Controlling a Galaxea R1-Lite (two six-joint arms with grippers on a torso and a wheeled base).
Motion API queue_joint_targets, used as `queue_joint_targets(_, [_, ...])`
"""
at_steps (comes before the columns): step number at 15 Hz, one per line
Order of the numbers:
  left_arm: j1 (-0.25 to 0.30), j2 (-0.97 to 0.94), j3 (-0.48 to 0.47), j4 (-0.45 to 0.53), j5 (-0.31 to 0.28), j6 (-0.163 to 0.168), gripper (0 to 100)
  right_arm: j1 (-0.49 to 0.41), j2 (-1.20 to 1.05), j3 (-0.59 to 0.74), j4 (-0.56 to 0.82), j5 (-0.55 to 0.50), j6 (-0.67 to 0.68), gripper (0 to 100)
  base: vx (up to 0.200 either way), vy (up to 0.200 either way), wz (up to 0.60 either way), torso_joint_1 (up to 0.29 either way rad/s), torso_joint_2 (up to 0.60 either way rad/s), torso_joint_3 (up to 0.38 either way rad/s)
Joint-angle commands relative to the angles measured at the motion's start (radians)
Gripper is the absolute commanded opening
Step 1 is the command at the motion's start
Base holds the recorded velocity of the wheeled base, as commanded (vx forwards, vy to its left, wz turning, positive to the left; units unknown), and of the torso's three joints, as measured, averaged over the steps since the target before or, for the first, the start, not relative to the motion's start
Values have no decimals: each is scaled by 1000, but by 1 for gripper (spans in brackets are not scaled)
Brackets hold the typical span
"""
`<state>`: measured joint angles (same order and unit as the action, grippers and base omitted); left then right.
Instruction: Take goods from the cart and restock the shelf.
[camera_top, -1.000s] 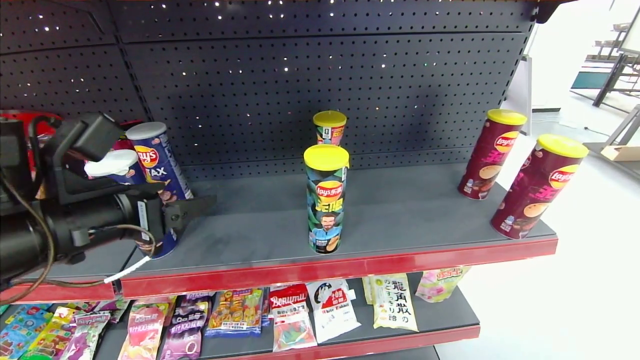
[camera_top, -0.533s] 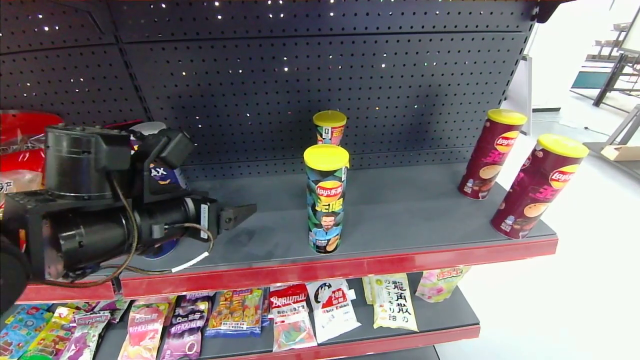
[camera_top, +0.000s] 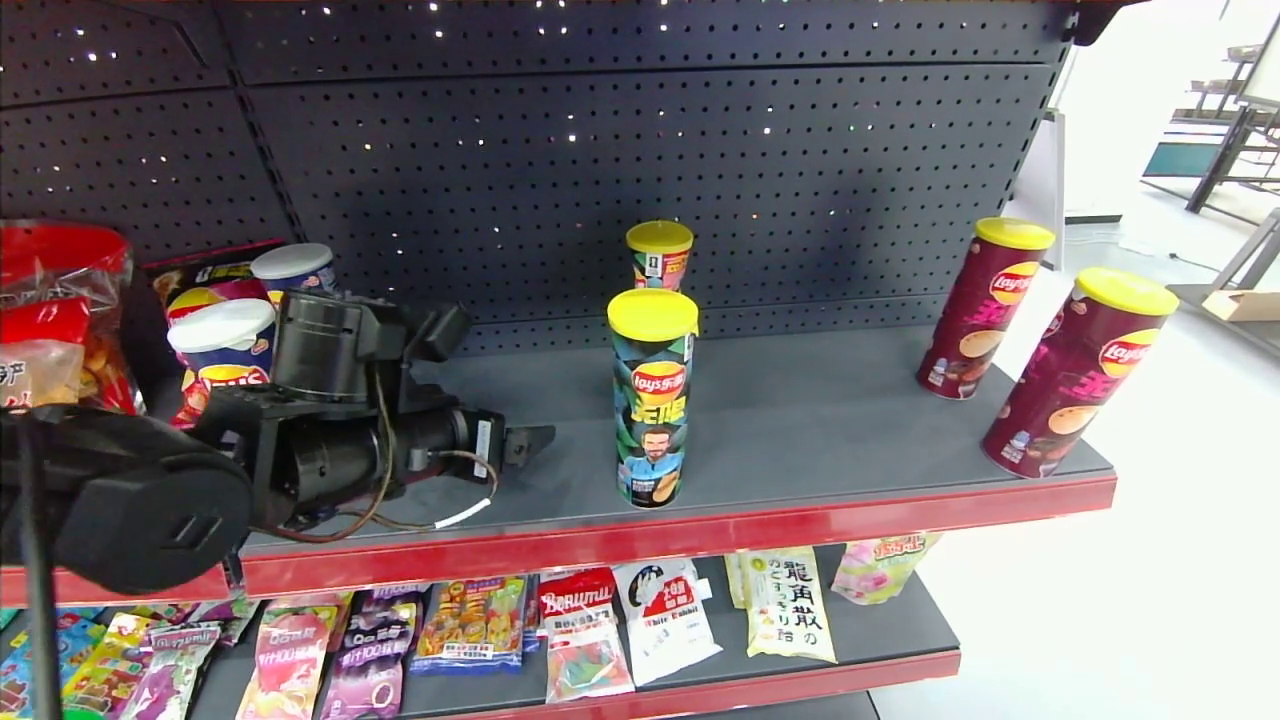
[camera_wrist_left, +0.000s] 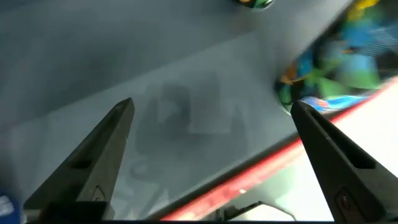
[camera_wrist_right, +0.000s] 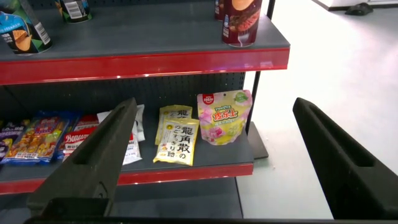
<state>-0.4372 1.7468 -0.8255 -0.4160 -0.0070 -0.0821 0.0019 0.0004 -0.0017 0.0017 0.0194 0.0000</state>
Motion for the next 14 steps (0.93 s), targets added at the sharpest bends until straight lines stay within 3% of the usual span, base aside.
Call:
queue_joint_targets(1, [-15,74,-17,0,9,-1,100,0,0,0,0,1,0,100,0,0,0,0,0,0])
queue_joint_targets(14, [-60,214,-99,0,13,4,100,1,0,0,0,1,0,100,0,0,0,0,0,0])
